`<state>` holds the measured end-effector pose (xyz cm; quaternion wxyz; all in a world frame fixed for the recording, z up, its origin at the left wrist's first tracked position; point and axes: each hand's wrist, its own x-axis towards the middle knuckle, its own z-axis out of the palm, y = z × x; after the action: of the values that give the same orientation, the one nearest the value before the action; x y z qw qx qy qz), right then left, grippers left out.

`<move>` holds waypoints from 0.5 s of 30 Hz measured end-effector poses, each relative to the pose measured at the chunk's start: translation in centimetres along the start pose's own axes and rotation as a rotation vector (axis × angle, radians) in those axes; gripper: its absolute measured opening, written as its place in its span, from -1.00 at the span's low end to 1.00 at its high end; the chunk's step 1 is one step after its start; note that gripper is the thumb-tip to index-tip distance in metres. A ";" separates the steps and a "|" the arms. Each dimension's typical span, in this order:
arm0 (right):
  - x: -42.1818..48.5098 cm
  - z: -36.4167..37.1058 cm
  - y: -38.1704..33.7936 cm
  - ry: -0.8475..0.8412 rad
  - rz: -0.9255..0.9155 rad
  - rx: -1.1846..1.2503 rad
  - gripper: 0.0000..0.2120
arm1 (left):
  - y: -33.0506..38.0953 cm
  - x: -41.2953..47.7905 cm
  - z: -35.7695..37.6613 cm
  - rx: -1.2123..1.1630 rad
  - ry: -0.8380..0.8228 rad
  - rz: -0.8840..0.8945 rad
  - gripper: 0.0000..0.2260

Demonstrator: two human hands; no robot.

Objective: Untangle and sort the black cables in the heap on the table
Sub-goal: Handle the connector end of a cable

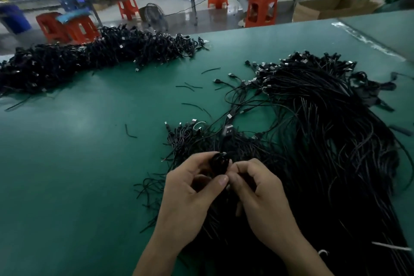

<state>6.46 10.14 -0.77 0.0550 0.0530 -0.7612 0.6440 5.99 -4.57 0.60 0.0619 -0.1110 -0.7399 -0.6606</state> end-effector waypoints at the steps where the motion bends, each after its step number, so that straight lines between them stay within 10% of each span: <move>1: 0.0 -0.1 -0.2 -0.001 0.017 0.034 -0.82 | 0.0 0.0 -0.1 0.021 0.006 0.016 -0.67; 15: 0.3 -1.2 -0.7 0.071 -0.173 -0.210 -0.80 | -0.7 -0.3 0.6 0.072 -0.031 -0.082 -0.75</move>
<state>6.30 11.23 0.19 0.1426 0.0893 -0.8146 0.5550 6.10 -4.11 -0.17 0.0272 -0.0887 -0.7680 -0.6337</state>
